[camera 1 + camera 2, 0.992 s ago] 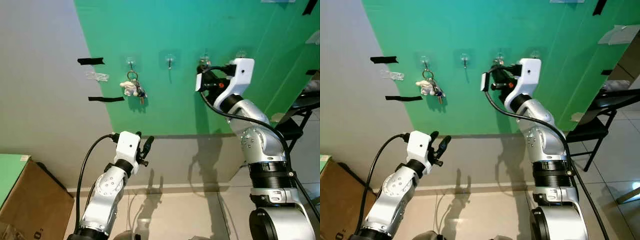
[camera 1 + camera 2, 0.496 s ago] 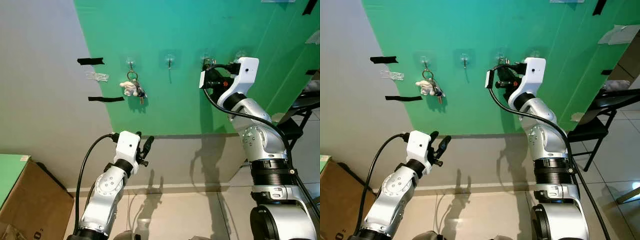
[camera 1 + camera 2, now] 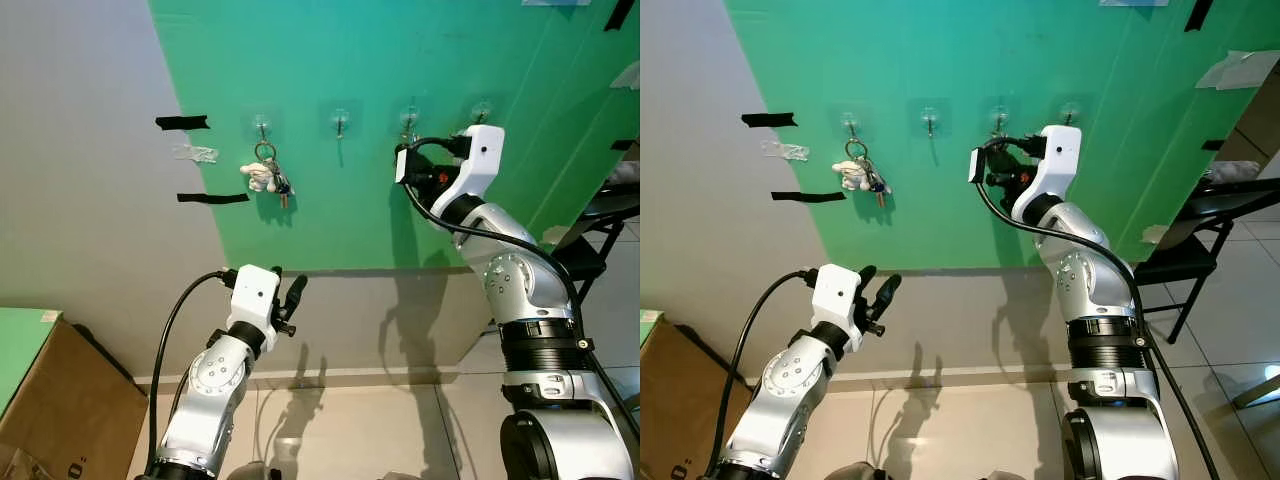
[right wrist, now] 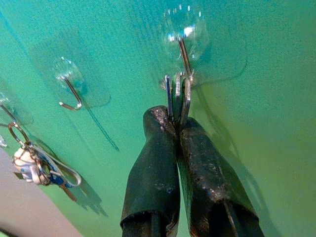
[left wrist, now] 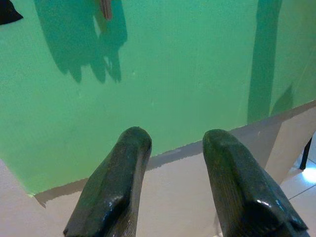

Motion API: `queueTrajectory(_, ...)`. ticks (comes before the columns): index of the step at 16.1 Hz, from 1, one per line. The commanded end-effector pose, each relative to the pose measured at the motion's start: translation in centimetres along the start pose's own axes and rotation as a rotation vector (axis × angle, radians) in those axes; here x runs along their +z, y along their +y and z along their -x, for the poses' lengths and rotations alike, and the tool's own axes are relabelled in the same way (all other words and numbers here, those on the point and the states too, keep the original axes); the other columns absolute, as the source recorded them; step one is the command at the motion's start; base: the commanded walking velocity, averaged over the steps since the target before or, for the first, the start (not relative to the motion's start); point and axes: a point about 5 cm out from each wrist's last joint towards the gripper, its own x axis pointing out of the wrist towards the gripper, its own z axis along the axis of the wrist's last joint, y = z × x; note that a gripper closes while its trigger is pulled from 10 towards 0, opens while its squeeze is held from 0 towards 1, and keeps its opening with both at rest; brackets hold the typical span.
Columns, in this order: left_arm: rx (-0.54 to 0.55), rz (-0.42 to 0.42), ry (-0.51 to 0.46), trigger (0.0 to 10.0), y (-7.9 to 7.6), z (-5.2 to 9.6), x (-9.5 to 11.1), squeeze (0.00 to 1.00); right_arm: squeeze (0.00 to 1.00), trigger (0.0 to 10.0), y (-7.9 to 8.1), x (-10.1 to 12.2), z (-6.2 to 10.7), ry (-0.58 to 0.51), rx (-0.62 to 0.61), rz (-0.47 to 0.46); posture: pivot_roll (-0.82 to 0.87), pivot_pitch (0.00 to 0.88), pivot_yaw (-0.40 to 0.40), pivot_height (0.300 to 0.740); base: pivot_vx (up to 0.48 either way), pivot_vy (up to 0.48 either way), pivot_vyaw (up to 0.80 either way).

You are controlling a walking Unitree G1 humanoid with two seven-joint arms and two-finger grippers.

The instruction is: Hang keys on a hook

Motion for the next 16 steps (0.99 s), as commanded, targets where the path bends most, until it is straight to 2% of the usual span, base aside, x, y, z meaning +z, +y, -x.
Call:
queueTrajectory(1, -0.006, 0.001, -0.004, 10.0, -0.2, 0.0, 0.3, 0.00, 0.00, 0.0, -0.4, -1.0, 0.3, 0.049, -0.001, -0.034, -0.14, 0.002, -0.005, 0.722, 0.000, 0.000, 0.00)
queueTrajectory(8, -0.004, 0.006, 0.026, 10.0, 0.2, 0.0, -0.9, 0.00, 0.00, 0.0, 0.1, -2.7, 0.8, 0.118, 0.023, -0.065, -0.14, 0.011, -0.003, 0.722, 0.000, 0.000, 0.00)
queueTrajectory(10, -0.004, 0.005, 0.029, 10.0, 0.3, -0.1, -1.0, 0.00, 0.00, 0.0, 0.0, -2.3, 0.9, 0.100, 0.007, -0.003, -0.14, 0.012, -0.004, 0.722, 0.000, 0.000, 0.00)
queueTrajectory(11, -0.003, 0.004, 0.031, 10.0, 0.4, -0.2, -1.1, 0.00, 0.00, 0.0, -0.1, -1.7, 0.8, 0.078, -0.013, 0.088, -0.14, 0.012, -0.004, 0.722, 0.000, 0.000, 0.00)
queueTrajectory(13, -0.002, 0.005, 0.034, 10.0, 0.4, -0.2, -1.3, 0.00, 0.00, 0.0, 0.0, -1.0, 0.7, 0.054, -0.019, 0.170, -0.14, 0.012, -0.006, 0.722, 0.000, 0.000, 0.00)
queueTrajectory(16, -0.002, 0.008, 0.049, 10.0, 0.4, -0.2, -2.3, 0.00, 0.00, 0.0, 0.2, -0.3, 0.8, 0.039, -0.015, 0.220, -0.14, 0.011, -0.007, 0.722, 0.000, 0.000, 0.00)
